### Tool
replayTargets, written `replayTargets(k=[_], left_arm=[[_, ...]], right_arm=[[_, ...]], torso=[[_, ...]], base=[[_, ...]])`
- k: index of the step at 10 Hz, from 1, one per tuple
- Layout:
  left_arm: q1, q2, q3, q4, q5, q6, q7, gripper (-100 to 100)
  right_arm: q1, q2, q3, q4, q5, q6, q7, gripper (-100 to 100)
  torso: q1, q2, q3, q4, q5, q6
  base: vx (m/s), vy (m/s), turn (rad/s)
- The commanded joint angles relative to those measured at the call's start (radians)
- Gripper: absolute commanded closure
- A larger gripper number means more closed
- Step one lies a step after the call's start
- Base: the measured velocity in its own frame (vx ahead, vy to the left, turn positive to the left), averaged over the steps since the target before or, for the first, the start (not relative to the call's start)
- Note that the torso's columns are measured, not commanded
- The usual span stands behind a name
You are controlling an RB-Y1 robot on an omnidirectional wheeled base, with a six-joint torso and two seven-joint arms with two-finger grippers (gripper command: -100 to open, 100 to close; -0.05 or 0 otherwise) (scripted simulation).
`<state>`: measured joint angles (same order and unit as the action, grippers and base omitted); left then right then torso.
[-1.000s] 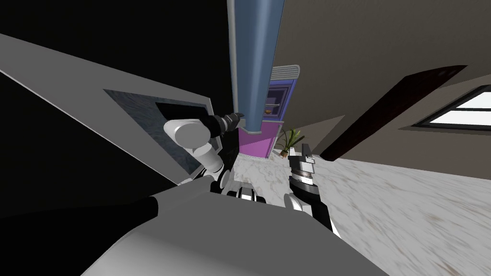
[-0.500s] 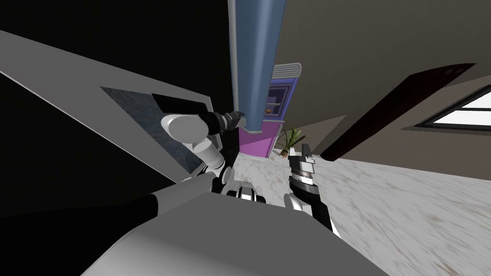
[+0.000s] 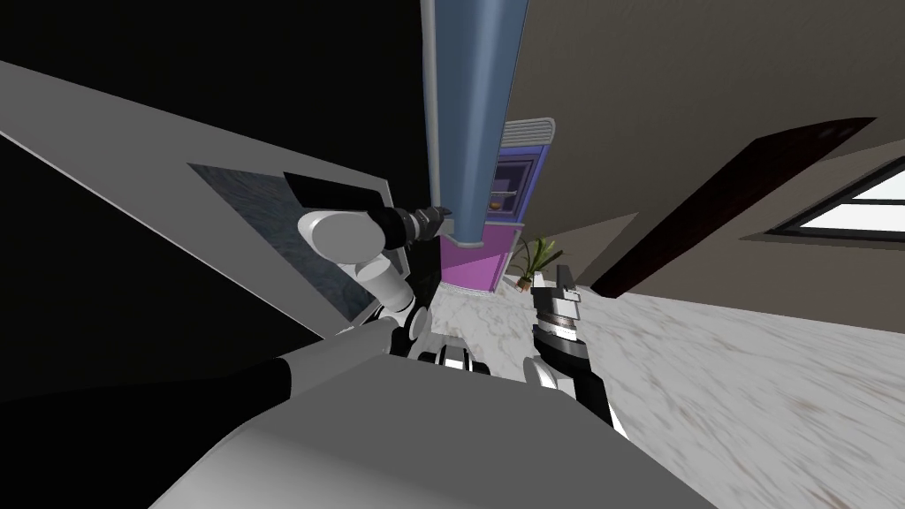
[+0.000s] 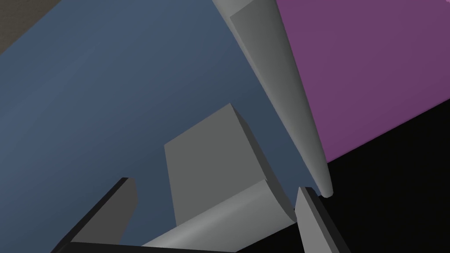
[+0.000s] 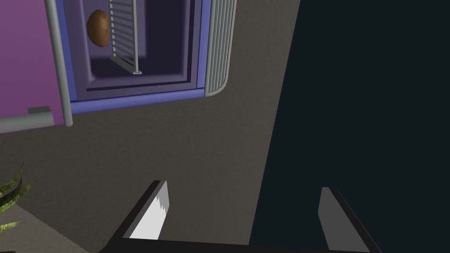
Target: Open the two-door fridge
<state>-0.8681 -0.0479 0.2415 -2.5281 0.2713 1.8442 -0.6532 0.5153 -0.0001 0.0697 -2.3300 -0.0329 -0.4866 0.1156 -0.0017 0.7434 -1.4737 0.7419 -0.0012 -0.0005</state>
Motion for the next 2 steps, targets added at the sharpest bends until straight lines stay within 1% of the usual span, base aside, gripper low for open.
replayTargets(k=[1,2], left_arm=[[0.001,0.0,0.0,0.001,0.0,0.001,-0.001,0],[0.002,0.001,0.0,0.001,0.0,0.001,-0.002,0]], right_arm=[[0.0,0.0,0.0,0.0,0.0,0.0,0.0,0],[0.0,0.0,0.0,0.0,0.0,0.0,0.0,0]], torso=[[0.0,-0.001,0.0,-0.001,0.0,0.0],[0.001,-0.001,0.0,-0.001,0.0,0.0]], base=[[0.005,0.002,-0.002],[0.0,0.0,0.0]])
